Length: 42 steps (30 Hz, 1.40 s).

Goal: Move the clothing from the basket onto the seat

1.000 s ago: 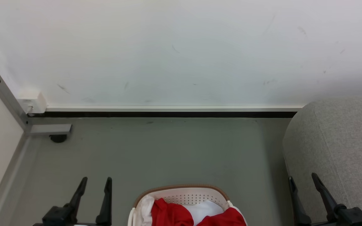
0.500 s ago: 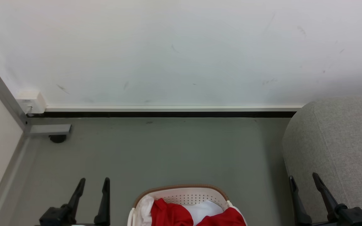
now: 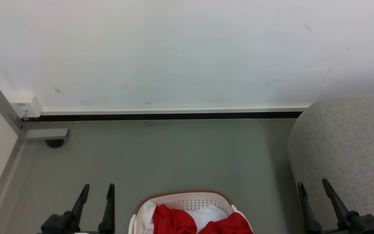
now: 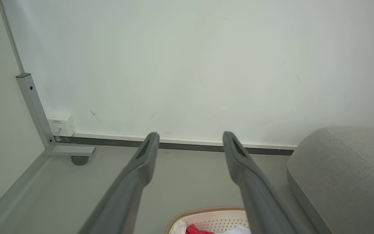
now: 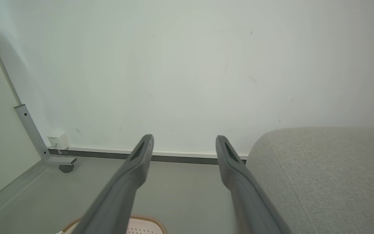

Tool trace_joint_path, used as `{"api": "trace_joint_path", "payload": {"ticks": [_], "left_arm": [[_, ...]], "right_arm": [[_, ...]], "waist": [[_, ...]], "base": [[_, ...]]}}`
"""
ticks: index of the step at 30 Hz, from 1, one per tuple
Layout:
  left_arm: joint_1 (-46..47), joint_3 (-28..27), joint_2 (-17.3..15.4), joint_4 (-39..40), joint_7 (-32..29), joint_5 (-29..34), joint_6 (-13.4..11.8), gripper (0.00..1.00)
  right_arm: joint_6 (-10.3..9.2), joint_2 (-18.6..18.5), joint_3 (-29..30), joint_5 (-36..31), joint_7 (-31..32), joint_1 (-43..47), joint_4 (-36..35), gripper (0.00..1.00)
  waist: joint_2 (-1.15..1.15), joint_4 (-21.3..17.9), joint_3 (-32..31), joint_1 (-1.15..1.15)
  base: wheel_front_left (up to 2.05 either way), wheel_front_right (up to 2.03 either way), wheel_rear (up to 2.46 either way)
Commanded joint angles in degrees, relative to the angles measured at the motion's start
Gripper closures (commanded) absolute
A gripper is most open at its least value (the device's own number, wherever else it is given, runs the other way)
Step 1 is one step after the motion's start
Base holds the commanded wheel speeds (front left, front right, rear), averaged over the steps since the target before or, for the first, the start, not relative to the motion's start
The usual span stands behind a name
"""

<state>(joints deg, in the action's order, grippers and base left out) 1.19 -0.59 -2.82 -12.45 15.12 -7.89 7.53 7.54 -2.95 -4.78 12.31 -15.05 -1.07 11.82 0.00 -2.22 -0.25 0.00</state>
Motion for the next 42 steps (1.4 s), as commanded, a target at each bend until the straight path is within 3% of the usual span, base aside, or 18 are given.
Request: {"api": "trace_joint_path", "payload": {"ticks": [1,8,20,37,42], "left_arm": [[0.1,0.0,-0.2,0.1,0.0,-0.3,-0.1,0.00],[1.2,1.0,-0.3,-1.4,0.0,-0.3,-0.1,0.00],[8.7,3.8,-2.9,-6.6,0.0,2.4,-0.1,0.00],[25.8,18.2,-9.9,-35.1,-0.5,5.9,-0.1,0.00],[31.4,23.6,-10.2,-43.3,-5.0,5.5,-0.1,0.00]], "right_arm": [[-0.10,0.0,0.1,0.3,-0.2,0.2,0.0,0.00],[-0.10,0.0,0.6,1.1,-0.2,-0.4,-0.1,0.00],[-0.10,0.0,0.3,3.2,-0.1,-5.7,-3.0,0.00],[-0.10,0.1,0.2,6.3,-0.1,-12.6,-8.0,0.00],[-0.10,0.1,0.1,7.4,-0.1,-14.0,-9.0,0.00]], "waist": [[0.00,-0.3,0.2,0.00],[0.00,-2.7,2.3,0.00],[0.00,-9.2,13.4,0.00],[0.00,-16.7,25.4,0.00],[0.00,-18.4,28.6,0.00]], "base": [[0.00,0.00,0.00],[0.00,0.00,0.00],[0.00,0.00,0.00],[0.00,0.00,0.00],[0.00,0.00,0.00]]}}
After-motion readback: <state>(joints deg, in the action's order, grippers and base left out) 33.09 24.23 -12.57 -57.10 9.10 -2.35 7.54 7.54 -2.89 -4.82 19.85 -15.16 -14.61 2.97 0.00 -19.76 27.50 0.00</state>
